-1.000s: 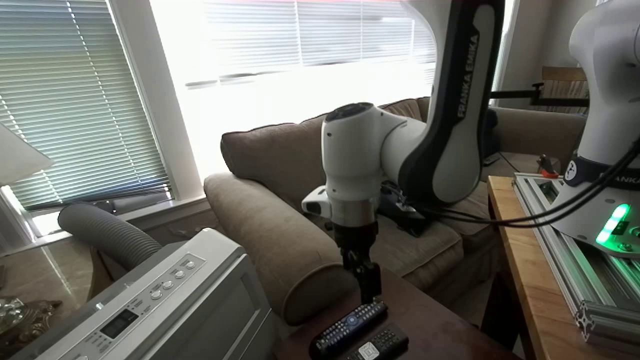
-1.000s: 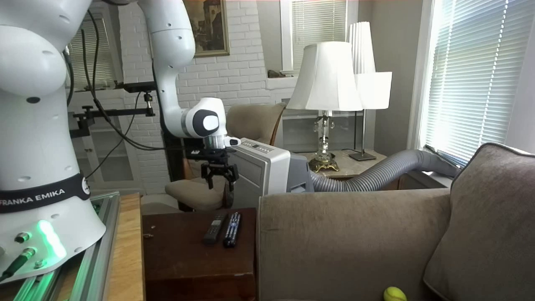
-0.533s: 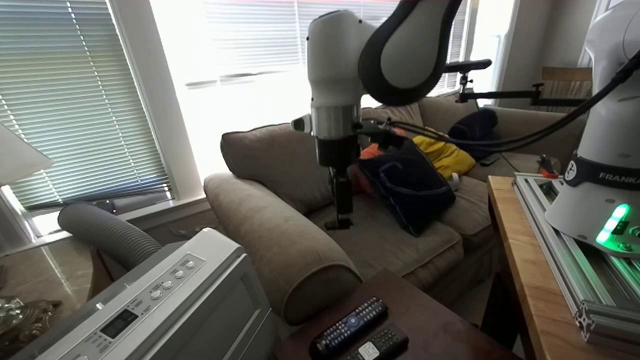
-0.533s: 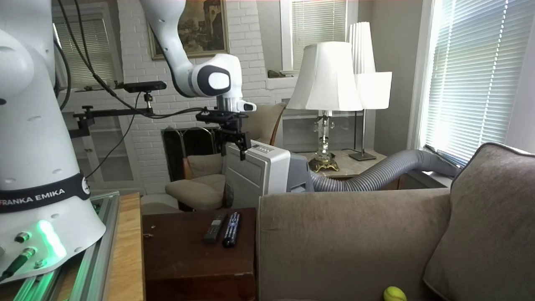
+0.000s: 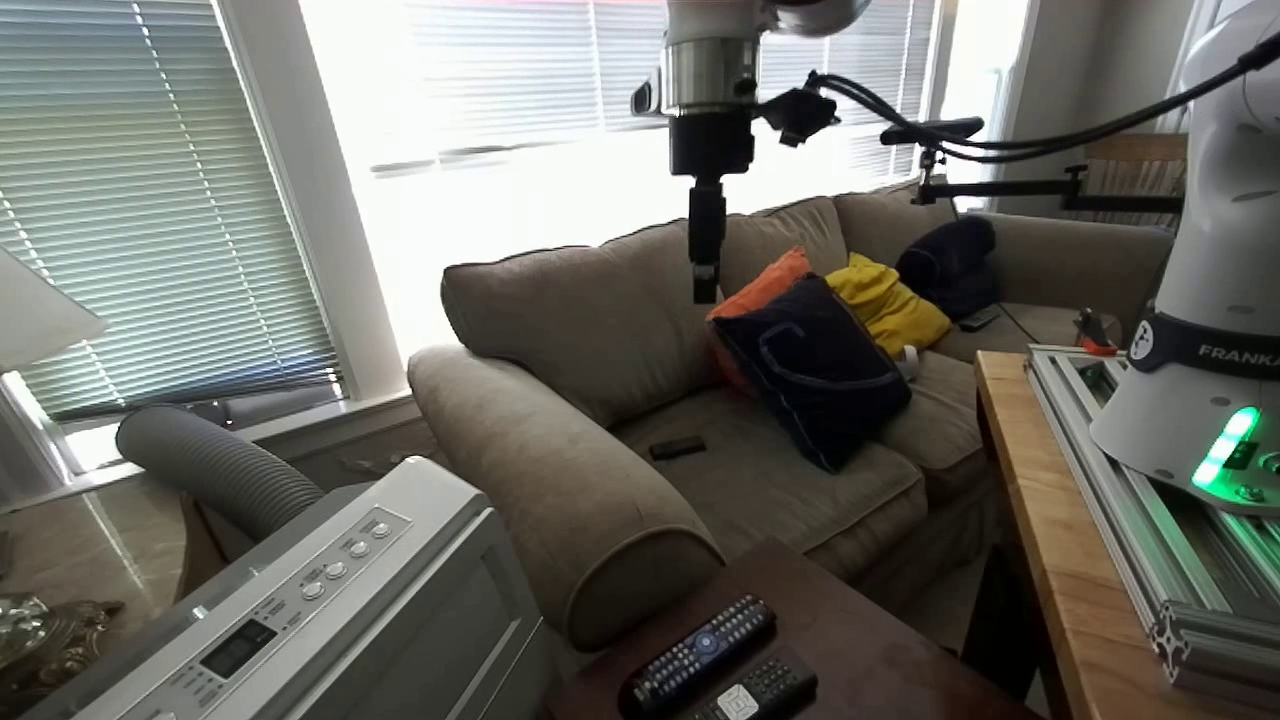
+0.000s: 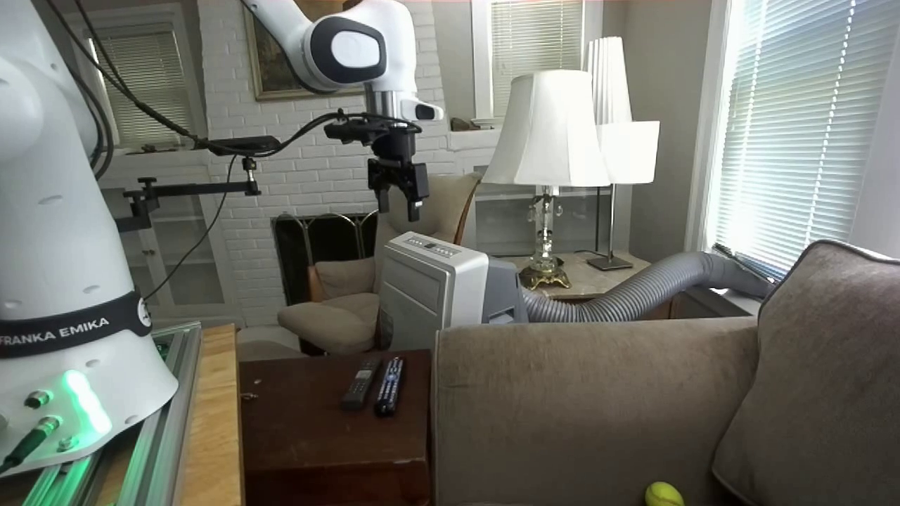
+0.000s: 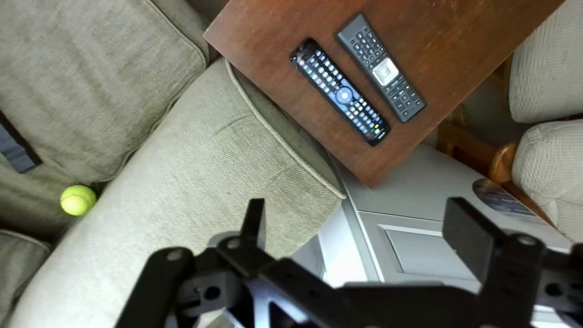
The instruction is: Put the remote on the table
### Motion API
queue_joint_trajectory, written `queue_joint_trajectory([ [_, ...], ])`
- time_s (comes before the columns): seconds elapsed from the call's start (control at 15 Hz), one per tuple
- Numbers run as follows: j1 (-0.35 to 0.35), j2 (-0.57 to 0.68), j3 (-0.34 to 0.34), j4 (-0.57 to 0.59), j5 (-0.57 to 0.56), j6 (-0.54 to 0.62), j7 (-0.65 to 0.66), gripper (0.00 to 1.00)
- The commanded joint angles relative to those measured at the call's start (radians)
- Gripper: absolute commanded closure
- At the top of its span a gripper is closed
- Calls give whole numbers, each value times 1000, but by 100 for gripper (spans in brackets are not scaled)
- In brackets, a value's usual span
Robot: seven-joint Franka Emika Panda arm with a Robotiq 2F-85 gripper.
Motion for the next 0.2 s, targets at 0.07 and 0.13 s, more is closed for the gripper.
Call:
queue_joint_trajectory([
  [0.07, -7, -53, -51, -6, -15, -55, 13, 0],
  [0.13, -15, -71, -63, -8, -21, -73, 16, 0],
])
